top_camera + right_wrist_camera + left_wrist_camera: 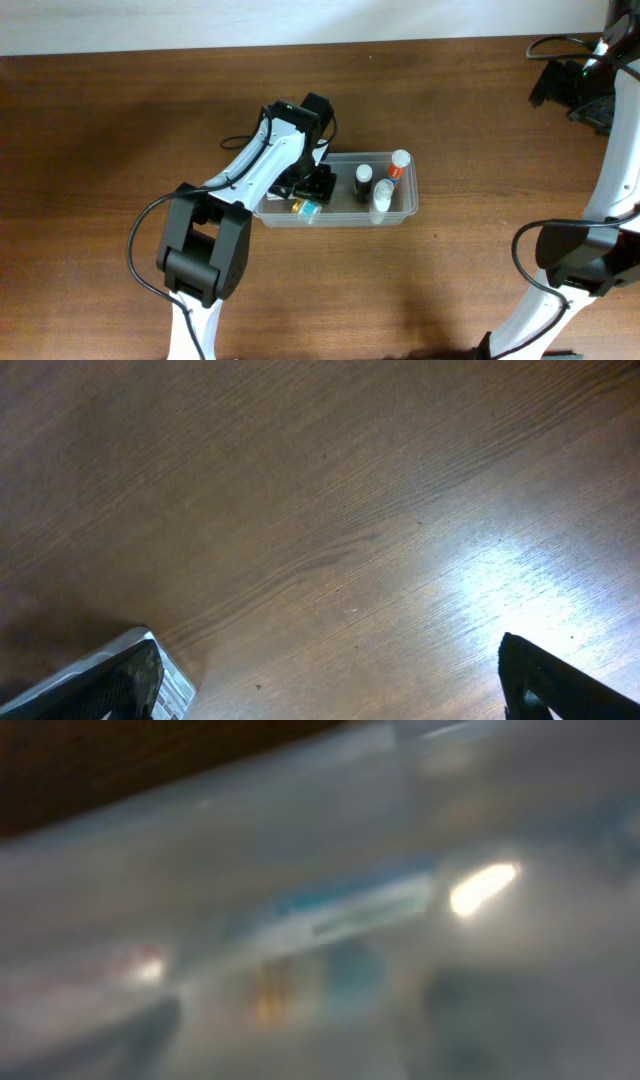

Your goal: Pack container

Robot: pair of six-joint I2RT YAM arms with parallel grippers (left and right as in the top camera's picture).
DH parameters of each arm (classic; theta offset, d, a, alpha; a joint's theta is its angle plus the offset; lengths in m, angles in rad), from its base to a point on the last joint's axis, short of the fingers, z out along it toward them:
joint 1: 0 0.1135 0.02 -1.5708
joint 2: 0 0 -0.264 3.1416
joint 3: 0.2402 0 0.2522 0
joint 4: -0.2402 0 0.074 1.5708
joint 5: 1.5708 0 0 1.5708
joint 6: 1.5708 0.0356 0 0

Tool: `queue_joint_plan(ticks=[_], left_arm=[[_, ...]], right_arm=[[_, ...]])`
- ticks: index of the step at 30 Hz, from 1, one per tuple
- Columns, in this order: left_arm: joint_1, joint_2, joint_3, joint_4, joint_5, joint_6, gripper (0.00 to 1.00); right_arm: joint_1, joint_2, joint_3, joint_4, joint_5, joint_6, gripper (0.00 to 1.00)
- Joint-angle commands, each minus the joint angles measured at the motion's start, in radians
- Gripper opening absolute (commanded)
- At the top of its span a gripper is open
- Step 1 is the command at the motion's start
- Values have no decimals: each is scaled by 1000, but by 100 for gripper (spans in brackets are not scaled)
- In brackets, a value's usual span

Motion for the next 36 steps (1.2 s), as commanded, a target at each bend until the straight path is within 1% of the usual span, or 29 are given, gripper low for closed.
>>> queue_joint_plan(ticks=[1, 4, 7, 13, 19, 24, 28, 32, 36], left_arm=[[-2, 4, -45, -22, -8, 10, 84], [-2, 4, -72, -11, -7, 10, 84], [-2, 4, -101, -2, -7, 10, 82], [-2, 4, -106, -2, 8, 10, 66], [-8, 4, -106, -3, 23, 10, 65], [-10, 4, -106, -11, 23, 9, 47], [-10, 3, -104, -36, 24, 9, 48], [-10, 3, -104, -37, 23, 9, 54], [-9, 3, -104, -27, 23, 9, 56]], right_arm=[[-1, -30, 10, -5, 12, 1, 98], [-1, -30, 10, -5, 12, 1, 98], [-1, -30, 10, -5, 12, 1, 98], [-1, -30, 10, -5, 12, 1, 98], [-1, -30, 10, -5, 12, 1, 98], [-1, -30, 10, -5, 12, 1, 98], [-1, -30, 10, -5, 12, 1, 98], [-1, -30, 10, -5, 12, 1, 98], [-1, -30, 10, -5, 12, 1, 98]])
